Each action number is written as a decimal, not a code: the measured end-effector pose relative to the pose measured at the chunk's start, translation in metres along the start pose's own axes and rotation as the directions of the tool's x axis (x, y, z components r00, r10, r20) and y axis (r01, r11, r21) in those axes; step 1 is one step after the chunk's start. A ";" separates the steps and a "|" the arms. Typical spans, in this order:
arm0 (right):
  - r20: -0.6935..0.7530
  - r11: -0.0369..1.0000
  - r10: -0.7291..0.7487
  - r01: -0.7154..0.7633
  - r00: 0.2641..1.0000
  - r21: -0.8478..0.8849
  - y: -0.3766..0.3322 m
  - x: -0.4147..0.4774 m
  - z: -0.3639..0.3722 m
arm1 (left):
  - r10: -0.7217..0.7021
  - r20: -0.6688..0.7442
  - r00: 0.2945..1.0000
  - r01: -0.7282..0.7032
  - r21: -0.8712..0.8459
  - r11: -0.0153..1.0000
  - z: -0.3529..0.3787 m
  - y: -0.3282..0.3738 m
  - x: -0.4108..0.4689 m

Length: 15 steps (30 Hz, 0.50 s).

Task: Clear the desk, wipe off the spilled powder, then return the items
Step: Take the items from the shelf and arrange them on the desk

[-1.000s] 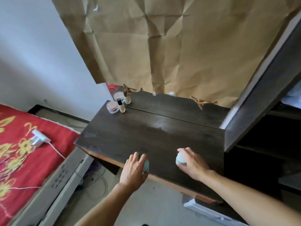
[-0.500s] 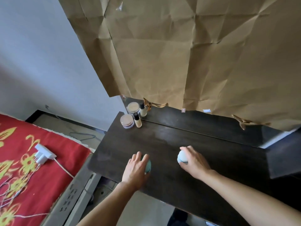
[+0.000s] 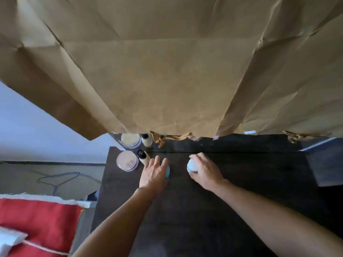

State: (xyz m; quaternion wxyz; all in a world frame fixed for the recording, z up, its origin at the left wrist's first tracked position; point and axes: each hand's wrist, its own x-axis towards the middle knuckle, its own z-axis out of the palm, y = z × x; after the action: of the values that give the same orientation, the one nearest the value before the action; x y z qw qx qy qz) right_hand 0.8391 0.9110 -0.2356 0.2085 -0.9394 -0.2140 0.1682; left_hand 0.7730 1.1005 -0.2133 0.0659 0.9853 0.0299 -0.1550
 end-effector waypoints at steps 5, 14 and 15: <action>-0.061 0.995 0.096 -0.094 0.994 0.029 -0.020 0.020 0.016 | 0.114 0.014 0.993 -0.114 0.043 0.993 0.004 -0.022 0.036; -0.084 0.981 0.183 -0.178 0.979 0.072 -0.037 0.030 0.037 | 0.183 -0.062 0.981 -0.180 0.039 0.983 0.013 -0.033 0.046; -0.092 0.980 0.192 -0.186 0.977 0.072 -0.035 0.027 0.037 | 0.202 -0.095 0.975 -0.197 0.057 0.979 0.013 -0.035 0.045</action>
State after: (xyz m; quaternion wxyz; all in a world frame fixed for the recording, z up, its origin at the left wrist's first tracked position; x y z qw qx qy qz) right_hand 0.8353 0.9638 -0.2571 0.2314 -0.9556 -0.1079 0.1474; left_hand 0.8088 1.1347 -0.2436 0.0562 0.9911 -0.0697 -0.0985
